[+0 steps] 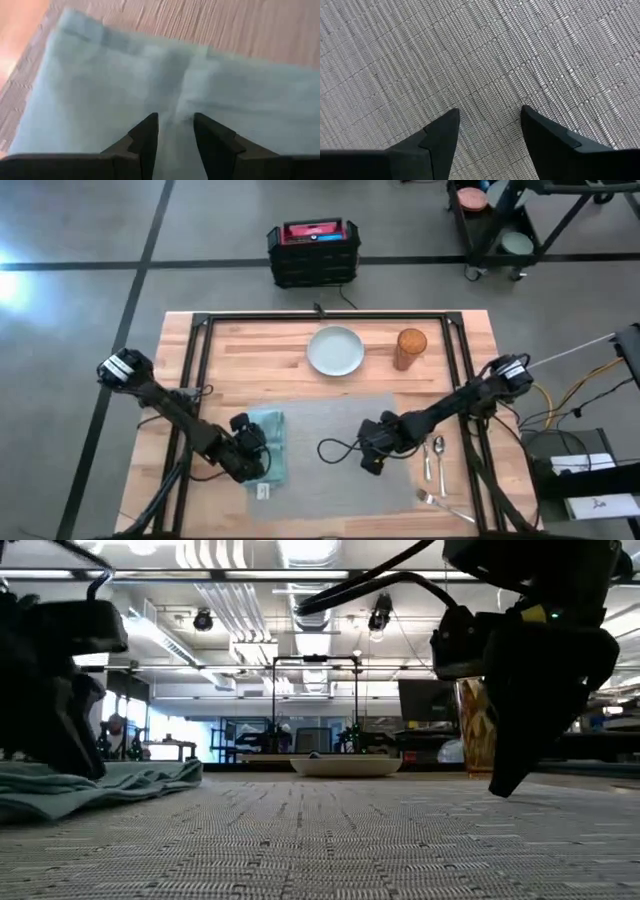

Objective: Set table place
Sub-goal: Adjust the table napkin and the table mat, then put the fork on the table napkin

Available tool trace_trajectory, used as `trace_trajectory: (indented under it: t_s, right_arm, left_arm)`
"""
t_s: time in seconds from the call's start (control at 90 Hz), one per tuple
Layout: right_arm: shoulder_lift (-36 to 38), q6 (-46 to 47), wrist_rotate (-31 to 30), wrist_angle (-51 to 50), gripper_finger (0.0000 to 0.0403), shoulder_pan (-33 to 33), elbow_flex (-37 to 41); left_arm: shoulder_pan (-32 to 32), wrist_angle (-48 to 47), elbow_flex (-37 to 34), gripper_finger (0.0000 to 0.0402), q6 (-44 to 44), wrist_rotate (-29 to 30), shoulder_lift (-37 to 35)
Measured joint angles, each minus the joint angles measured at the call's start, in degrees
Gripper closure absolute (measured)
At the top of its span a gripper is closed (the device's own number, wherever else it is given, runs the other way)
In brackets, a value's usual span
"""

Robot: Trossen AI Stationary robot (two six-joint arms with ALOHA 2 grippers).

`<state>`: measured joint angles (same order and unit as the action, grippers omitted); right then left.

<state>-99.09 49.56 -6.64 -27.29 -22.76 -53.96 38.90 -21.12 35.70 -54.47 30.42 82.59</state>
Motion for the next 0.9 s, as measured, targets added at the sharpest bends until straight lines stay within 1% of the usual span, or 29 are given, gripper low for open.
trace_trajectory:
  t_s: [0.078,0.222,0.278,0.356,0.411,0.467,0.6,0.767,0.9]
  right_arm:
    - [0.9,-0.4,1.5,-3.1,0.0203,-0.1,-1.1]
    - [5.6,-3.0,1.7,-9.1,0.0203,-0.2,-4.6]
    - [7.4,-4.1,3.9,-11.8,0.0204,-0.8,-5.1]
    - [9.8,-4.6,9.4,-13.3,0.0204,-2.9,-5.4]
    - [11.9,-3.5,12.5,-13.3,0.0204,-5.3,-5.2]
    - [13.2,-0.3,14.3,-13.2,0.0204,-8.5,-4.6]
    - [13.7,9.2,15.1,-13.5,0.0204,-18.4,-3.3]
    - [10.9,17.4,14.1,-13.6,0.0204,-29.2,-3.0]
    - [7.9,21.6,14.1,-13.3,0.0204,-34.4,-3.1]
  left_arm:
    - [-0.1,0.2,0.0,0.0288,0.0,0.2,-1.9]
    - [0.0,3.2,1.2,0.0288,0.3,0.5,-5.7]
    - [0.0,4.4,1.8,0.0288,1.0,1.0,-6.6]
    - [0.0,8.2,2.7,0.0288,3.6,2.2,-6.8]
    - [-0.1,11.4,2.9,0.0288,6.2,3.1,-6.7]
    - [-0.1,15.4,3.1,0.0288,9.2,3.7,-6.0]
    - [-0.2,21.8,3.1,0.0288,14.4,4.2,-3.9]
    - [-0.6,22.9,3.1,0.0288,16.0,4.1,-1.8]
    - [-1.1,23.5,3.1,0.0288,16.0,4.2,-0.7]
